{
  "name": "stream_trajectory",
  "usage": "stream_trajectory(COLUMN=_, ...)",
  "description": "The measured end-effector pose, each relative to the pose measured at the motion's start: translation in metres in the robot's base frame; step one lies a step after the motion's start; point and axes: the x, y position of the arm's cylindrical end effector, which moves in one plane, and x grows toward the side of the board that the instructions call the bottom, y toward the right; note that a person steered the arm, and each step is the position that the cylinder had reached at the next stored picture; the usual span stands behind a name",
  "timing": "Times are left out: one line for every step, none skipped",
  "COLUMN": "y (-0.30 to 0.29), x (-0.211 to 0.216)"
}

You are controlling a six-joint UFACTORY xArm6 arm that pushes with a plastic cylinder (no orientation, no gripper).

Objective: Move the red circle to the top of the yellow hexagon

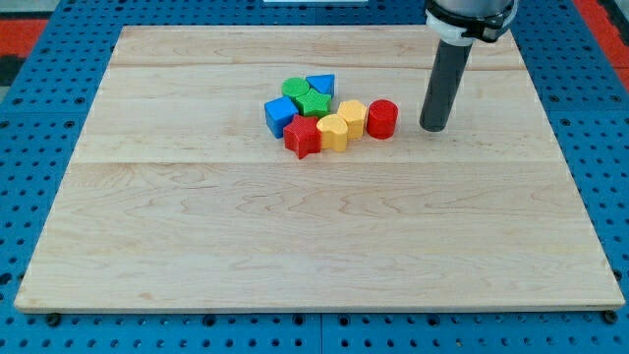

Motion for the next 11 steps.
stream_trajectory(y=-0.032, x=0.016)
stream_trajectory(y=-0.052, x=0.021)
stream_trajectory(y=-0.047, x=-0.006)
stream_trajectory(y=-0.033, x=-0.017)
stream_trajectory(y=-0.009, x=-0.028)
stream_trajectory(y=-0.012, x=-0.032)
stream_trajectory(y=-0.012, x=-0.046)
stream_trajectory(y=-0.038, x=-0.043)
stream_trajectory(y=-0.057, x=-0.043)
stream_trajectory(y=-0.066, x=-0.044)
stream_trajectory(y=-0.082, x=-0.044)
